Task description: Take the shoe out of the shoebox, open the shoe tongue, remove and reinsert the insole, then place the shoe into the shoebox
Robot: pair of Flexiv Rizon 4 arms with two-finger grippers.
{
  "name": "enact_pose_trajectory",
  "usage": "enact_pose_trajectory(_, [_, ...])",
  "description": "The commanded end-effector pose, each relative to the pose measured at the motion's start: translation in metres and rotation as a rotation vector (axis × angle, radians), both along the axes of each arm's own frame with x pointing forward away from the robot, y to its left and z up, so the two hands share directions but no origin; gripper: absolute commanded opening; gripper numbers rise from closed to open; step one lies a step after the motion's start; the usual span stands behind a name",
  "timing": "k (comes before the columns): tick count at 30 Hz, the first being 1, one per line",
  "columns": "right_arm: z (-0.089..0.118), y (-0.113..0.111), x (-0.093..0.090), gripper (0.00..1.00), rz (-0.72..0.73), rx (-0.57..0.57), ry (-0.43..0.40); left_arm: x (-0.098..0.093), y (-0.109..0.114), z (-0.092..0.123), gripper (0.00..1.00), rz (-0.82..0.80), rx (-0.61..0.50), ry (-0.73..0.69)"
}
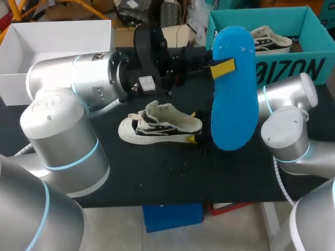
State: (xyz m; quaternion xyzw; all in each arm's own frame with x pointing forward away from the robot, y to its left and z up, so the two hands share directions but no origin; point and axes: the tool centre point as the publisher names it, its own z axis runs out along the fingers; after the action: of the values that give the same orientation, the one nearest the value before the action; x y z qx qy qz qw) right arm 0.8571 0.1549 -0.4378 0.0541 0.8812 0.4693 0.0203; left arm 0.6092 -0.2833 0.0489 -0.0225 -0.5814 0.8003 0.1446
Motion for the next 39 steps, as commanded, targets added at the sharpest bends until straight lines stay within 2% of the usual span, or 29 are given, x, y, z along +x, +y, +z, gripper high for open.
enact_pose_trajectory(1, [-0.002,0.001,0.001,0.00,0.004,-0.014,0.008,-0.001,-0.001,-0.001,0.00,0.006,-0.001,0.000])
enact_pose_trajectory(2, [-0.001,0.000,0.000,0.01,0.009,-0.021,0.011,-0.001,-0.001,-0.001,0.00,0.006,-0.001,0.000])
enact_pose_trajectory(3, [0.002,-0.004,0.002,0.11,0.013,-0.040,0.014,-0.001,-0.001,-0.001,0.00,0.006,-0.001,0.000])
enact_pose_trajectory(4, [0.006,-0.007,0.003,0.38,0.020,-0.069,0.009,-0.001,-0.001,-0.001,0.00,0.006,-0.001,0.000])
enact_pose_trajectory(5, [0.010,-0.011,0.005,1.00,0.018,-0.093,0.001,-0.001,-0.001,-0.001,0.00,0.006,-0.001,0.000])
enact_pose_trajectory(15, [0.041,-0.033,0.015,1.00,-0.011,-0.342,-0.006,-0.001,-0.001,-0.001,0.00,0.006,-0.001,0.000])
enact_pose_trajectory(22, [0.031,-0.022,0.017,1.00,0.057,-0.585,0.027,-0.001,-0.001,-0.001,0.00,0.006,-0.001,0.000])
enact_pose_trajectory(31, [0.033,-0.017,0.017,1.00,0.072,-0.793,0.026,-0.001,-0.001,-0.001,0.00,0.006,-0.001,0.000])
enact_pose_trajectory(39, [0.036,-0.018,0.011,1.00,0.058,-0.924,0.030,-0.001,-0.001,-0.001,0.00,0.006,-0.001,0.000])
